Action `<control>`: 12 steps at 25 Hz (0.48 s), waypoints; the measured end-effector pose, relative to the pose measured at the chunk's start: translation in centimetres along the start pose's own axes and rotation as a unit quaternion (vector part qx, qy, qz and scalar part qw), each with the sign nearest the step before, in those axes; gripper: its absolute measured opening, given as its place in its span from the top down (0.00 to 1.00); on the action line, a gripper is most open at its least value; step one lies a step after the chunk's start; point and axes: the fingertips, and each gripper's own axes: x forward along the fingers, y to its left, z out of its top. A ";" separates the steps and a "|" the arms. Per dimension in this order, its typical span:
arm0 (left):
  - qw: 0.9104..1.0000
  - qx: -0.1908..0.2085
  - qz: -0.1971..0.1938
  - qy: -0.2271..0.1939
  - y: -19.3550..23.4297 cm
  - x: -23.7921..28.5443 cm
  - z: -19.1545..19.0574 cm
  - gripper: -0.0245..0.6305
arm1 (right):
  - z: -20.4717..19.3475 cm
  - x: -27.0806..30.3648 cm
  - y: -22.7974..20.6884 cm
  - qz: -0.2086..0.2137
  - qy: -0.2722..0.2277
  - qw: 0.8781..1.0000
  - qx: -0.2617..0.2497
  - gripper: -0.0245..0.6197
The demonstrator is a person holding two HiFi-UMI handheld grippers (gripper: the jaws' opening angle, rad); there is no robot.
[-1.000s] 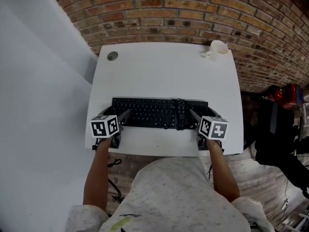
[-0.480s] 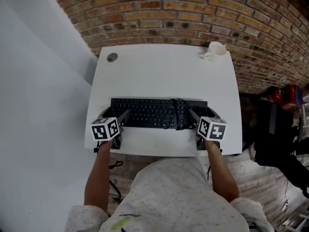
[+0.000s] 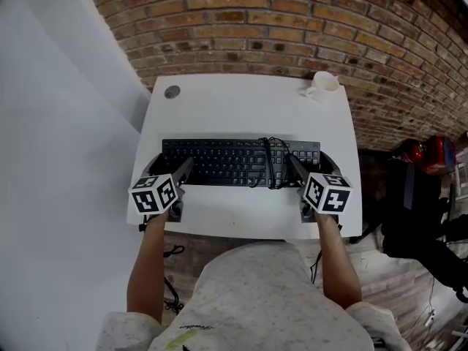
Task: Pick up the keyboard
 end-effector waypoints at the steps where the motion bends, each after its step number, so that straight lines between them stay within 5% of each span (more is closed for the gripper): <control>1: 1.000 0.000 -0.001 -0.010 -0.3 -0.3 0.7 0.33 | 0.9 -0.4 0.1 0.001 -0.010 1.000 -0.007 0.35; 12: 0.992 0.029 -0.001 -0.120 -3.2 -5.9 8.9 0.33 | 9.1 -5.8 2.6 0.018 -0.111 0.993 -0.044 0.35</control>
